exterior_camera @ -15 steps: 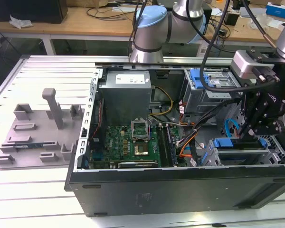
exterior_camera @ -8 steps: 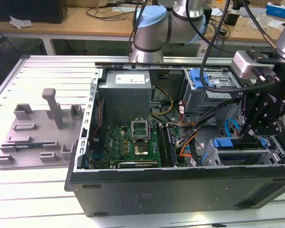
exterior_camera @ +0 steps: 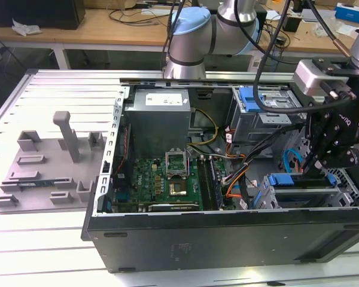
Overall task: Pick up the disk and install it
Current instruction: 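Insert the second disk wire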
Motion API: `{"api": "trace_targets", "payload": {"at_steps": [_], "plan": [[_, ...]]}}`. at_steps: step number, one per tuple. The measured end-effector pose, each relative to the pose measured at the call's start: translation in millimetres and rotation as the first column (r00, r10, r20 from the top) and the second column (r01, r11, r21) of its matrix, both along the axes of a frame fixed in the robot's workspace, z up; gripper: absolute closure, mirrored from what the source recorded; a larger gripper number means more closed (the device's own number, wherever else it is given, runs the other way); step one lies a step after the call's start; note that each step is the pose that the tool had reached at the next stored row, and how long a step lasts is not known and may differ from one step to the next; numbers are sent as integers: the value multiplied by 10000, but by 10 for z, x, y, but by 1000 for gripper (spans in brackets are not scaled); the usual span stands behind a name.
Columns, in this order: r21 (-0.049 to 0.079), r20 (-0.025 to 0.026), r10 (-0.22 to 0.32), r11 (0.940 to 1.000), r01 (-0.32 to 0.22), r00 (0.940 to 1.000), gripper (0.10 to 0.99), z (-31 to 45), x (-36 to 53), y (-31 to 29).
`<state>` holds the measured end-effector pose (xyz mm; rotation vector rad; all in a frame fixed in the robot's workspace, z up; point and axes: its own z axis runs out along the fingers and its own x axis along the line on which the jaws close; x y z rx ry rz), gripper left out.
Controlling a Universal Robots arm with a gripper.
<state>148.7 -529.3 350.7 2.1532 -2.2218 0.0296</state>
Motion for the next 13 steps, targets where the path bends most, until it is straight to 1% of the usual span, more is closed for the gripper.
{"api": "trace_targets", "payload": {"at_steps": [13], "plan": [[-4, 0, 5, 10000, -5, 10000, 925, -11, 0, 5]]}}
